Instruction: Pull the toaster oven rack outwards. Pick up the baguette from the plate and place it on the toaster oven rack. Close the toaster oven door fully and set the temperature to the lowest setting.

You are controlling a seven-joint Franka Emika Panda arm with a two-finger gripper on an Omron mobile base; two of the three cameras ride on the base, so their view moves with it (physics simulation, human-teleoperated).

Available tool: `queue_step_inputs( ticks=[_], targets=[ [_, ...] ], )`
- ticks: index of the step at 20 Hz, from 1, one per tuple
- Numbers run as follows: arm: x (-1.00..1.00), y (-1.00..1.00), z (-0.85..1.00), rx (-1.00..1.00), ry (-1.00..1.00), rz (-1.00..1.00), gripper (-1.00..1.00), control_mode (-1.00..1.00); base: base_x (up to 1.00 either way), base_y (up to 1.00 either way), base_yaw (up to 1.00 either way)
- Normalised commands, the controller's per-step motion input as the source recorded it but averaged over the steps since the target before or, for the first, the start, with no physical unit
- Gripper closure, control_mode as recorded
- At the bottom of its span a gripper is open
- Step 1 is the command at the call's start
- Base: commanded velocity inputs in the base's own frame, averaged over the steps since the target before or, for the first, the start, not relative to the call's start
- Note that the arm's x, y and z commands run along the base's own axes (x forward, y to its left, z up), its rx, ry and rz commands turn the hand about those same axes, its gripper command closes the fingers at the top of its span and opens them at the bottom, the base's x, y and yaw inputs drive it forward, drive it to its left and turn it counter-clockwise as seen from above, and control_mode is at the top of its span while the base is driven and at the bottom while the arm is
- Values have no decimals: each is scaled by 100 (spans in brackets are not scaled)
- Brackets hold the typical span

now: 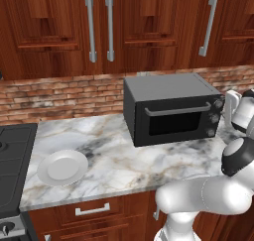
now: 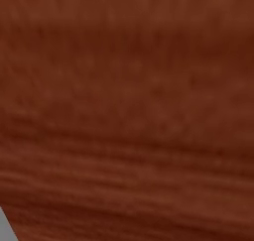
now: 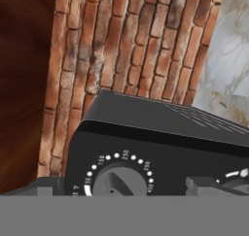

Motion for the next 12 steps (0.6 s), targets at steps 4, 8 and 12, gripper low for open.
queue_step_inputs(
  ticks=[4, 8, 12],
  targets=[
    [0, 9, 0, 0, 0, 0, -100, -100, 0, 0, 0],
    [1, 9, 0, 0, 0, 0, -100, -100, 0, 0, 0],
    [26, 4, 0, 0, 0, 0, -100, -100, 0, 0, 0]
  ],
)
